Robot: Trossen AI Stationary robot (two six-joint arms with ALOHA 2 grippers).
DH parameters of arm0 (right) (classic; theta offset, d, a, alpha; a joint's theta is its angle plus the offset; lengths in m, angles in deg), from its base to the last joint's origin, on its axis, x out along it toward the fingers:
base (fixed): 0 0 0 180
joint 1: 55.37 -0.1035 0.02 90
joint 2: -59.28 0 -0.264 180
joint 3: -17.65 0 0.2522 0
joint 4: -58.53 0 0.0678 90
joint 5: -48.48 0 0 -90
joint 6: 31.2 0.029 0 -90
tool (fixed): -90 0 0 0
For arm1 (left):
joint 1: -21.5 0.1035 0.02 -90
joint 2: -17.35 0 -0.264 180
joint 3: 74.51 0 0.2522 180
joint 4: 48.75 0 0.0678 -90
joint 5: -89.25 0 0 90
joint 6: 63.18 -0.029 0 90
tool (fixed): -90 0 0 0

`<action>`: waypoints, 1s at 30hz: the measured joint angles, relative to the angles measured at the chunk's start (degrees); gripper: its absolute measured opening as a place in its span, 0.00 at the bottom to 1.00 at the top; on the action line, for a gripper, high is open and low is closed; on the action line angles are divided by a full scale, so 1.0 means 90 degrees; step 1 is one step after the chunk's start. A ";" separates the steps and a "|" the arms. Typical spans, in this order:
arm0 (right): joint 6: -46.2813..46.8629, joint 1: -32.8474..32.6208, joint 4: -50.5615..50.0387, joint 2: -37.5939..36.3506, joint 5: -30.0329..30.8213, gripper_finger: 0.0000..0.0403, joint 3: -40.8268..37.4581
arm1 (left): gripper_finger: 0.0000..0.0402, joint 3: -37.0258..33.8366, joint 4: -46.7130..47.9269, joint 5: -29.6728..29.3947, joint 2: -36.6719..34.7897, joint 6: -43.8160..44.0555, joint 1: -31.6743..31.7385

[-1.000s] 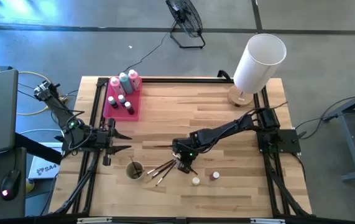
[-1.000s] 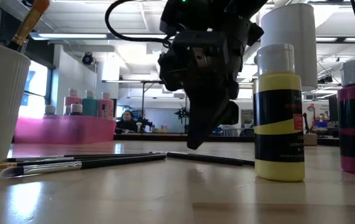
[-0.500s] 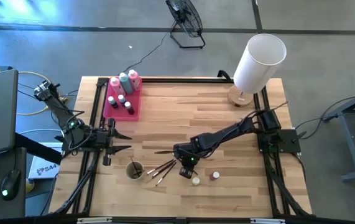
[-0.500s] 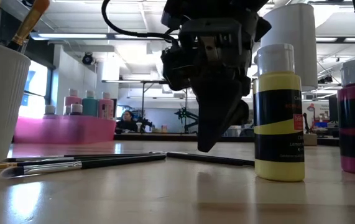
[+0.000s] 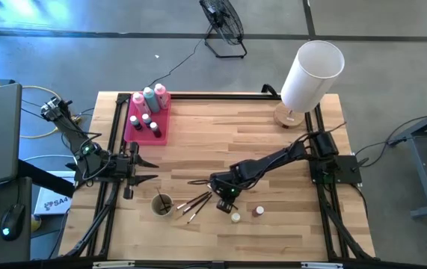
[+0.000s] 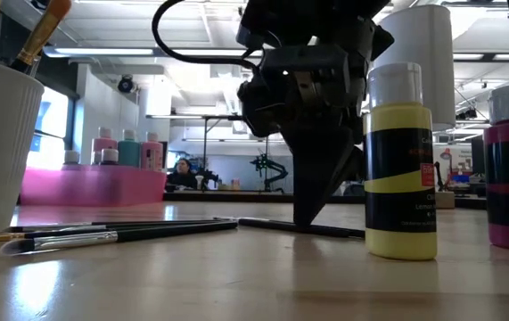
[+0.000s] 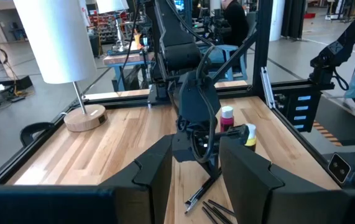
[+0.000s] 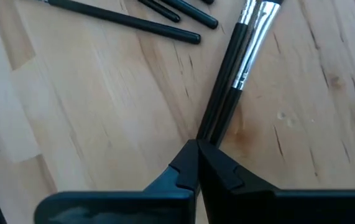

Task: Pick & Place Paint Supplies
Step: Put the silver paintbrush into the light brown cup

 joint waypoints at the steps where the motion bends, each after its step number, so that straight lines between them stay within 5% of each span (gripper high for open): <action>1: 0.0026 0.0000 0.0002 -0.0004 0.0005 0.01 -0.0023 | 0.33 0.0000 0.0000 0.0000 0.0000 0.0000 0.0000; 19: 0.0065 0.0193 0.0097 0.0008 0.0710 0.01 -0.0068 | 0.33 0.0000 0.0002 -0.0029 0.0002 0.0002 0.0000; 30: -0.0410 0.0412 0.0152 0.0003 0.0548 0.01 -0.0068 | 0.33 0.0000 0.0002 -0.0027 0.0002 0.0002 0.0000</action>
